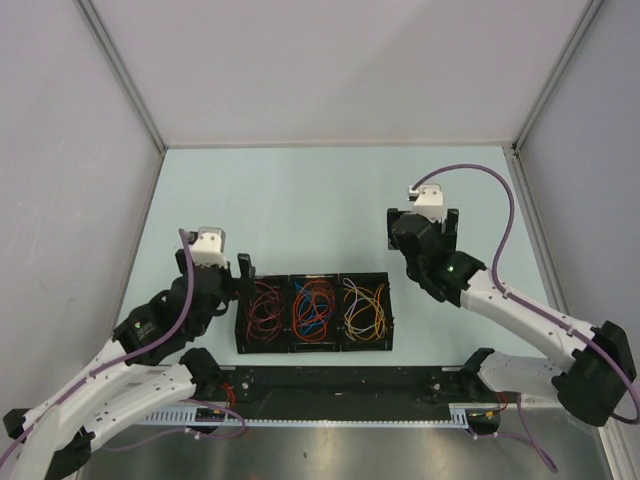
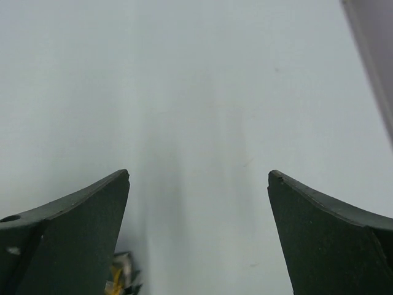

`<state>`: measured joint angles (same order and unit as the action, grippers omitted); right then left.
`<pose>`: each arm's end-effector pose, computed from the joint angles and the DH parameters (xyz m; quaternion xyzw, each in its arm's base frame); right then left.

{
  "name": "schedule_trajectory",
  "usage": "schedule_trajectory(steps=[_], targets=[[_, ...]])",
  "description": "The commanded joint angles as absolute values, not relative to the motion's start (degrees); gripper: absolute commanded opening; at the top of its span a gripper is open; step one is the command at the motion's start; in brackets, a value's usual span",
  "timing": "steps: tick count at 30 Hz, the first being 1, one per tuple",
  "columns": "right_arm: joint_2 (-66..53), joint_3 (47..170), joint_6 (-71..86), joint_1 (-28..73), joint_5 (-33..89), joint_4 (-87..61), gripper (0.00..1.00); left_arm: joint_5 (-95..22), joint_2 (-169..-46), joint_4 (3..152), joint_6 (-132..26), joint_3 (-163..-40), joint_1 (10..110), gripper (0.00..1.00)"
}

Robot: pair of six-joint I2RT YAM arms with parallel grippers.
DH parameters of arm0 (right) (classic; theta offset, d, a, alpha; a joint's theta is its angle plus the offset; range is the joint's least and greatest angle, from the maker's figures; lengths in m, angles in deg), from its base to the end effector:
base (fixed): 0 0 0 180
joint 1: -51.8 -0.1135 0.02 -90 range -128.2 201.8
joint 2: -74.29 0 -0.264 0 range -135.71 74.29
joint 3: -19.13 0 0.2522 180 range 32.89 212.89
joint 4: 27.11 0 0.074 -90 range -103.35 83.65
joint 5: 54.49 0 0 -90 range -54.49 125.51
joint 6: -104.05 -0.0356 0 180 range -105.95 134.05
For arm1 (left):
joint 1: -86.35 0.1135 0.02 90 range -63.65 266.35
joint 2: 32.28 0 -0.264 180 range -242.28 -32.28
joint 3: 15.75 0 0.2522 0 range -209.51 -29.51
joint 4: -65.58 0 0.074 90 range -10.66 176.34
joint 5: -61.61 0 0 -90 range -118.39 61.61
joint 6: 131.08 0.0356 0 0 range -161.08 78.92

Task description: Untangle the cables

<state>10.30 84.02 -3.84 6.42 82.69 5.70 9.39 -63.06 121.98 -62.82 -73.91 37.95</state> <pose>0.1870 0.1523 0.3028 -0.0016 0.8244 -0.0645 0.5623 0.0870 -0.0651 0.3150 0.0281 0.8312 -0.0475 0.5532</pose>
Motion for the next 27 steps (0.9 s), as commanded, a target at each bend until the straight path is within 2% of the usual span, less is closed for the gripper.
schedule_trajectory(steps=[1, 8, 11, 15, 18, 23, 27], targets=[[8.46, 80.81, 8.33, 12.68, 88.35, -6.22, 1.0, 8.0, -62.6, 120.39, -61.12, -73.46, 38.19, 1.0], [14.51, 70.09, 11.68, 26.56, 75.6, -21.95, 0.99, 7.47, -60.14, 119.86, -61.12, -72.93, 38.27, 1.0], [14.09, 68.67, 8.78, 33.33, 76.81, -21.97, 1.0, 7.55, -59.79, 119.6, -61.03, -72.76, 38.27, 1.0], [13.3, 64.9, 5.18, 42.81, 64.83, -23.53, 1.0, 7.38, -60.05, 119.69, -61.03, -72.84, 38.27, 1.0], [10.94, 59.72, 6.83, 45.12, 53.92, -31.96, 1.0, 7.38, -60.49, 119.77, -61.12, -72.84, 38.27, 1.0], [2.59, 55.75, 13.34, 45.65, 52.04, -47.67, 1.0, 7.82, -60.75, 120.12, -61.47, -72.84, 38.36, 1.0], [-2.7, 53.29, 17.47, 47.14, 42.15, -58.59, 1.0, 8.52, -60.58, 120.3, -61.82, -72.84, 38.36, 1.0]])
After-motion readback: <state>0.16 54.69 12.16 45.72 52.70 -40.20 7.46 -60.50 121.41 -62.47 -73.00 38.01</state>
